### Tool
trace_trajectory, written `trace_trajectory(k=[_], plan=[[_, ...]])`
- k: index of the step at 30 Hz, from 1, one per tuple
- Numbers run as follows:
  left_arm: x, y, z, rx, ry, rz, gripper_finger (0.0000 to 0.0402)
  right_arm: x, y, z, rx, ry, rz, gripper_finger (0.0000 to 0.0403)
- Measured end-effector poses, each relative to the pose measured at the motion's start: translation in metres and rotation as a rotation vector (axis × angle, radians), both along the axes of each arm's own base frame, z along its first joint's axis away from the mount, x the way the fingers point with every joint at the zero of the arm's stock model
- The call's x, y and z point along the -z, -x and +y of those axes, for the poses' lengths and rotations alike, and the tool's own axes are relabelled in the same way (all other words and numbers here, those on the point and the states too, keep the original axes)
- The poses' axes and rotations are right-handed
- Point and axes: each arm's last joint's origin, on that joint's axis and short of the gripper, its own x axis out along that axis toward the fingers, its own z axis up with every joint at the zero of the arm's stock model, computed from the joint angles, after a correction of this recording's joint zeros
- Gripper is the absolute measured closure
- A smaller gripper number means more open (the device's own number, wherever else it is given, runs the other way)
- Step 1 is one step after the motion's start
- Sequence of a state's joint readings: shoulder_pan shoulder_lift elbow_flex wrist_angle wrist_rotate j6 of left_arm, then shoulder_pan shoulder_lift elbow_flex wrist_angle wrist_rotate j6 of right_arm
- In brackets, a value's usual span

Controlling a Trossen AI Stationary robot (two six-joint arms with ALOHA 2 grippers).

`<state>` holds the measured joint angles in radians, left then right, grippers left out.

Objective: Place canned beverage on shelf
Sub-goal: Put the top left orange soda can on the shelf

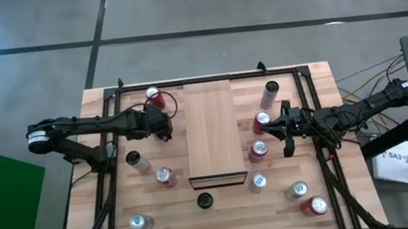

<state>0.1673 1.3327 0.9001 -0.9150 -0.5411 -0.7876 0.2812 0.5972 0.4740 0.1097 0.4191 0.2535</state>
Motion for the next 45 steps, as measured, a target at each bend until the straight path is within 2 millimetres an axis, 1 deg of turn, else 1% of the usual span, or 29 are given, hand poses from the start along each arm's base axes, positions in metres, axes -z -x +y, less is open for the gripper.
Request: trace_trajectory(k=[6,10,22,32,45], plan=[[0.000,0.000,0.000,0.000,0.001,-0.002,0.0164,0.000,0.000,0.000,0.000,0.000,0.000,0.0392],[0.000,0.000,0.000,0.001,0.002,-0.003,0.0173,0.000,0.000,0.000,0.000,0.000,0.000,0.0392],[-0.002,0.001,0.000,0.003,0.007,-0.007,0.0172,0.000,0.000,0.000,0.000,-0.001,0.000,0.0392],[-0.012,0.002,-0.001,0.019,0.003,-0.041,0.0174,0.000,0.000,0.000,0.000,-0.001,0.000,0.0392],[-0.018,0.005,-0.001,0.032,-0.005,-0.059,0.0173,0.000,0.000,0.000,0.000,0.000,0.000,0.0392]])
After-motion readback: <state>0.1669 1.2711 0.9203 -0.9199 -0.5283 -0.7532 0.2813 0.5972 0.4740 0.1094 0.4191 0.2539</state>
